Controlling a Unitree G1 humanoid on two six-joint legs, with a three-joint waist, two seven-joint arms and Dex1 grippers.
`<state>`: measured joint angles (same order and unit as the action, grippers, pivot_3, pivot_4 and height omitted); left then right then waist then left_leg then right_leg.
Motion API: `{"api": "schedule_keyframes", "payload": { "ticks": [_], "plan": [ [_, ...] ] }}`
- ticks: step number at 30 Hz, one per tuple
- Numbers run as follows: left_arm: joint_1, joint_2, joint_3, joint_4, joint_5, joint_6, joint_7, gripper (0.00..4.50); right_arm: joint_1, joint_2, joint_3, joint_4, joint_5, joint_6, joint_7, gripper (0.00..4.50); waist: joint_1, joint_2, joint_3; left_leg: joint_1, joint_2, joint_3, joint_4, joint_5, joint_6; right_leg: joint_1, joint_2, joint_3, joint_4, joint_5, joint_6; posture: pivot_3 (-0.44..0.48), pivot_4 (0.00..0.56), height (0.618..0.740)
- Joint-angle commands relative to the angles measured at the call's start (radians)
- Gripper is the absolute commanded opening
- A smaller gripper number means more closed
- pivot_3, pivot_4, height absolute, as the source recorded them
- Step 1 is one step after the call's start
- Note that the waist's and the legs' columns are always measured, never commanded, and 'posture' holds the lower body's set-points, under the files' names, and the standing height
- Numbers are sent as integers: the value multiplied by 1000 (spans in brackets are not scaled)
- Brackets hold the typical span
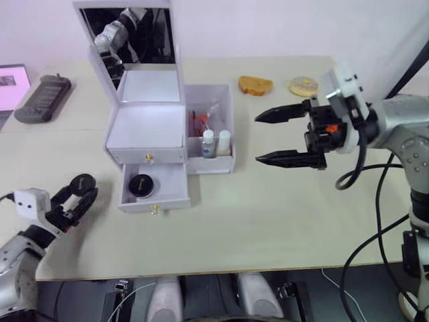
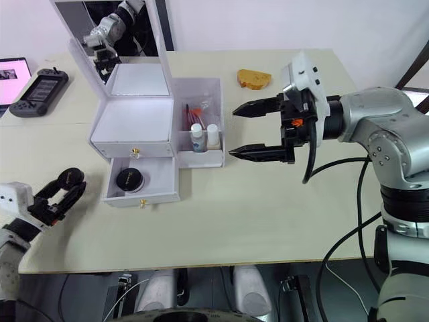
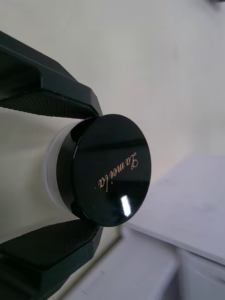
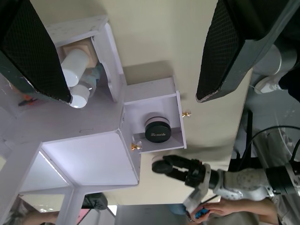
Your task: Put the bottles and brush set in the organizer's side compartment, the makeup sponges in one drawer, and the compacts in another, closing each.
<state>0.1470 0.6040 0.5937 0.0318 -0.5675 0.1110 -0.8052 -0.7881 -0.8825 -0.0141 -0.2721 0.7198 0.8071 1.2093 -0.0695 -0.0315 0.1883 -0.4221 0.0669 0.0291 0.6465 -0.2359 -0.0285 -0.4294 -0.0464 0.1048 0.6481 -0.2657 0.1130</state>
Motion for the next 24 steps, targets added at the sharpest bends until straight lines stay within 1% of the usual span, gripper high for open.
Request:
{"api": "schedule_keyframes", "payload": {
  "ticks": [1,5,6,8,9,10,12,15,16,18,22,24],
  "plan": [
    [19,61,74,-133,-87,50,-30,2646,-38,-2,-4,3,-7,-28,16,4500,0,0,0,0,0,0,0,0,0,0,0,0,0,0,0,0,150,740],
    [57,111,89,-262,-186,139,-87,2646,-50,4,12,23,-20,-47,30,4500,0,0,0,-1,0,1,0,0,0,0,-1,0,-2,0,0,0,150,740],
    [79,142,103,-316,-249,195,-119,2646,-54,7,17,29,-22,-52,33,4500,0,0,0,-1,0,2,0,0,0,0,-1,0,-2,0,0,0,150,740],
    [117,214,119,-410,-319,277,-180,2646,-60,11,24,38,-26,-58,38,4500,-1,-2,1,-2,0,1,0,0,0,-1,-1,0,-2,0,0,0,150,740],
    [136,257,112,-455,-331,312,-210,2646,-63,13,28,42,-29,-62,41,4500,-1,-1,1,-2,0,1,0,0,0,-2,0,0,-1,0,0,0,150,740],
    [138,289,97,-480,-328,333,-219,2646,-65,14,31,45,-32,-64,44,4500,-1,-1,1,-2,0,1,0,0,0,-2,0,0,-1,0,0,0,150,740],
    [123,329,53,-497,-283,342,-213,2646,-68,17,35,49,-35,-68,47,4500,0,1,1,-2,0,1,0,0,0,-2,0,0,-1,0,0,0,150,740],
    [50,358,-38,-505,-235,360,-175,2646,-67,22,37,49,-38,-71,46,4500,0,1,1,-2,0,1,0,0,0,-2,0,0,-1,0,0,0,150,740],
    [17,364,-85,-505,-210,358,-170,2646,-64,22,35,45,-39,-71,43,4500,0,1,1,-2,0,1,0,0,0,-2,0,0,-1,0,0,0,150,740],
    [-34,358,-154,-502,-163,346,-157,2646,-57,22,30,36,-37,-66,38,4500,0,1,1,-2,0,1,0,0,0,-2,1,0,-1,0,0,0,150,740],
    [-88,348,-231,-486,-98,343,-145,2646,-38,9,18,7,-33,-51,22,4500,-1,1,1,-3,0,1,0,0,0,-2,1,1,-1,0,0,0,150,740],
    [-133,334,-288,-468,-70,341,-139,2646,-21,-2,5,-11,-30,-41,7,4500,1,1,1,-3,0,1,-1,0,0,-3,1,0,-1,0,0,0,150,740]
  ]
}}
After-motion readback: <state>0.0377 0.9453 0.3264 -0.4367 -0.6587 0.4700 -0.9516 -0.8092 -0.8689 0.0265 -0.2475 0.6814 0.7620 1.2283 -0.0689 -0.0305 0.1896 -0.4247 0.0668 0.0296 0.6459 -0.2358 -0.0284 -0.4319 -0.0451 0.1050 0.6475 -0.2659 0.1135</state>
